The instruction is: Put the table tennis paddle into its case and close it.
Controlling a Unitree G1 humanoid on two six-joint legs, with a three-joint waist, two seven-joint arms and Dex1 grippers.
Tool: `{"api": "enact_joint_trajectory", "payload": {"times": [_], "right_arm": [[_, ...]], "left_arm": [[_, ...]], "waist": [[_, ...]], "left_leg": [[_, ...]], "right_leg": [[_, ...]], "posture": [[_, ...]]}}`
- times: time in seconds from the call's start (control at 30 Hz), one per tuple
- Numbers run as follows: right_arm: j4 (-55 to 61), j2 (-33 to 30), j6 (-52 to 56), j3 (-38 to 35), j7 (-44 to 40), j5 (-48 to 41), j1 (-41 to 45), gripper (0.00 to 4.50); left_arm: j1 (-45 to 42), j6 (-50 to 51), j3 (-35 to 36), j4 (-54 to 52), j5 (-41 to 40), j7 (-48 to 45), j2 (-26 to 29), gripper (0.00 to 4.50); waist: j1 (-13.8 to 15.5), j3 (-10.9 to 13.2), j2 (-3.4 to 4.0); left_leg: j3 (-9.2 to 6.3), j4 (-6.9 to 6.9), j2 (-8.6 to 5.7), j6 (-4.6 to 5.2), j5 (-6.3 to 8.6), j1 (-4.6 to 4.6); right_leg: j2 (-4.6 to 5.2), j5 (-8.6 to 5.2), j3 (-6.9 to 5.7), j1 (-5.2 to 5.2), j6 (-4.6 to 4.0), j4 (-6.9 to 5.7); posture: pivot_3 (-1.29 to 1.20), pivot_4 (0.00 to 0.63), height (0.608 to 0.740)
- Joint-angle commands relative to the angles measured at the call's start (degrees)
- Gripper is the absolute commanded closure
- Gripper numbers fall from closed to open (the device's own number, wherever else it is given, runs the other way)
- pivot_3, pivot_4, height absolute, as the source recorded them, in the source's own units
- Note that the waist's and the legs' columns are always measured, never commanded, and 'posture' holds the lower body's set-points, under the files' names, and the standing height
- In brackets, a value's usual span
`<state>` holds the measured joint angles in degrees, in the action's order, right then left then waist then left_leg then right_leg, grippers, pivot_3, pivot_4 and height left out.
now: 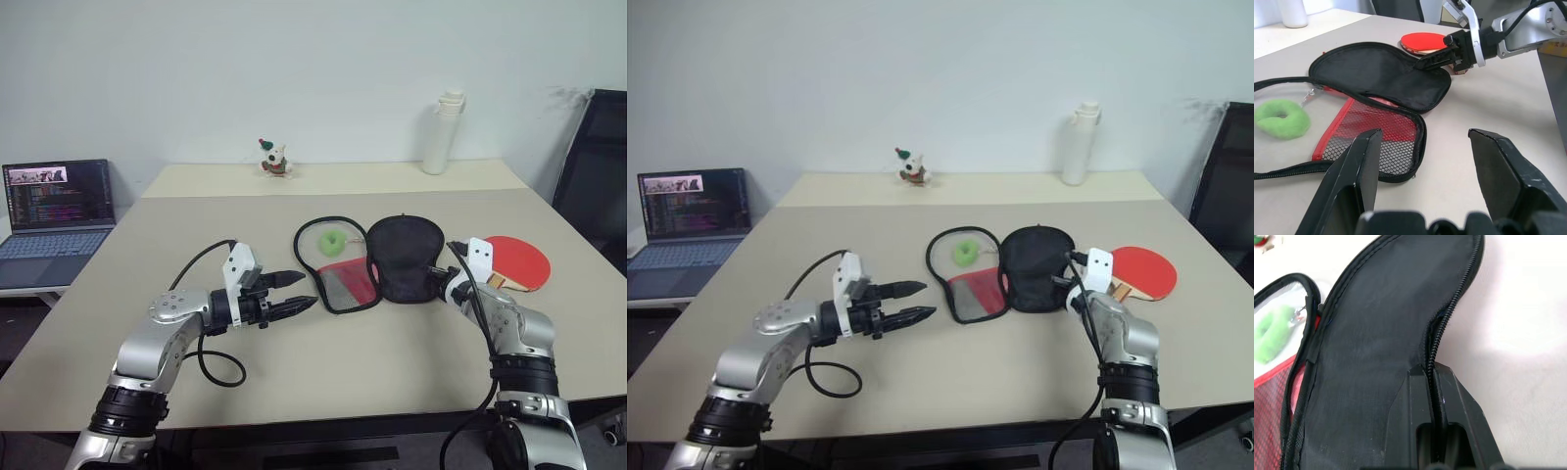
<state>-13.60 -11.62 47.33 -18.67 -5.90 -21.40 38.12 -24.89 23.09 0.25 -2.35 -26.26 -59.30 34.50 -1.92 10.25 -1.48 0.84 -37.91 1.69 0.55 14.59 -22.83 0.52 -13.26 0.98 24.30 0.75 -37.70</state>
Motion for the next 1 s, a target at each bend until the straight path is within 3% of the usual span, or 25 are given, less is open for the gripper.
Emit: {"api": "enact_joint_trajectory", "payload": {"times": [0.03, 0.23, 0.27, 0.37, 0.47, 0.63, 0.87, 1.0], "right_arm": [[-3.98, -2.15, -3.1, 1.99, -2.83, 1.1, 3.6, 4.46], [-12.41, -5.04, -7.08, 2.95, -4.64, 3.2, 6.81, 4.46], [-13.23, -5.5, -7.48, 2.95, -4.94, 3.33, 7.09, 4.27], [-14.2, -6.74, -8.61, 3.49, -5.82, 4.0, 7.34, 3.56], [-12.92, -8.22, -9.15, 3.88, -6.29, 4.82, 6.75, 2.51], [0.25, -8.71, -1.2, -1.86, -1.89, 0.31, 4.46, 0.8], [14.45, -8.73, 3.41, -5.2, 7.4, 3.08, -1.56, 0.8], [18.6, -7.28, 9.63, -3.62, 16.63, 9.25, -5.2, 0.8]], "left_arm": [[-0.04, -1.21, 0.34, -1.49, 0.03, 0.03, -0.14, 1.45], [1.44, -1.23, 1.09, -2.5, -0.06, 0.44, 0.15, 1.45], [1.62, -1.26, 1.19, -2.58, -0.08, 0.47, 0.2, 1.45], [1.9, -1.33, 1.22, -2.8, -0.07, 0.61, 0.17, 1.45], [2.06, -1.36, 1.19, -3.02, -0.09, 0.79, 0.08, 1.45], [1.75, -1.69, 1.02, -2.87, -0.23, 0.52, 0.11, 1.45], [-1.02, -3.2, -0.11, -1.13, 0.49, -1.25, -0.03, 1.45], [-3.79, -4.56, -1.26, 1.55, 1.37, -2.54, -1.03, 1.45]], "waist": [[0.0, 0.0, 0.0], [0.05, 0.0, 0.0], [0.06, 0.01, 0.0], [0.06, 0.01, -0.01], [0.07, 0.01, 0.0], [0.12, 0.04, 0.05], [0.21, 0.04, 0.04], [0.22, 0.04, 0.05]], "left_leg": [[0.0, 0.0, 0.0, 0.0, 0.0, 0.0], [0.01, 0.01, 0.01, 0.0, 0.0, -0.02], [0.01, 0.01, 0.01, 0.0, 0.0, -0.03], [0.0, 0.01, 0.0, 0.0, 0.0, -0.05], [0.01, 0.01, 0.01, 0.0, 0.0, -0.05], [-0.01, 0.02, 0.02, 0.0, 0.0, -0.05], [-0.02, 0.01, 0.0, 0.0, 0.0, -0.07], [-0.01, 0.01, 0.0, 0.0, 0.0, -0.06]], "right_leg": [[-0.01, 0.0, 0.0, 0.0, 0.0, 0.0], [-0.02, 0.0, 0.02, 0.02, 0.0, 0.02], [-0.02, 0.0, 0.03, 0.02, -0.01, 0.03], [0.0, 0.0, 0.04, 0.02, -0.01, 0.04], [0.0, 0.0, 0.04, 0.02, 0.0, 0.04], [-0.01, 0.0, 0.04, 0.03, 0.0, 0.04], [0.01, -0.02, 0.03, 0.02, 0.03, 0.05], [0.0, -0.02, 0.04, 0.03, 0.03, 0.04]], "posture": [[0.0, 0.15, 0.74], [0.0, 0.15, 0.74], [0.0, 0.15, 0.74], [0.0, 0.15, 0.74], [0.0, 0.15, 0.74], [0.0, 0.15, 0.74], [0.0, 0.15, 0.74], [0.0, 0.15, 0.74]]}}
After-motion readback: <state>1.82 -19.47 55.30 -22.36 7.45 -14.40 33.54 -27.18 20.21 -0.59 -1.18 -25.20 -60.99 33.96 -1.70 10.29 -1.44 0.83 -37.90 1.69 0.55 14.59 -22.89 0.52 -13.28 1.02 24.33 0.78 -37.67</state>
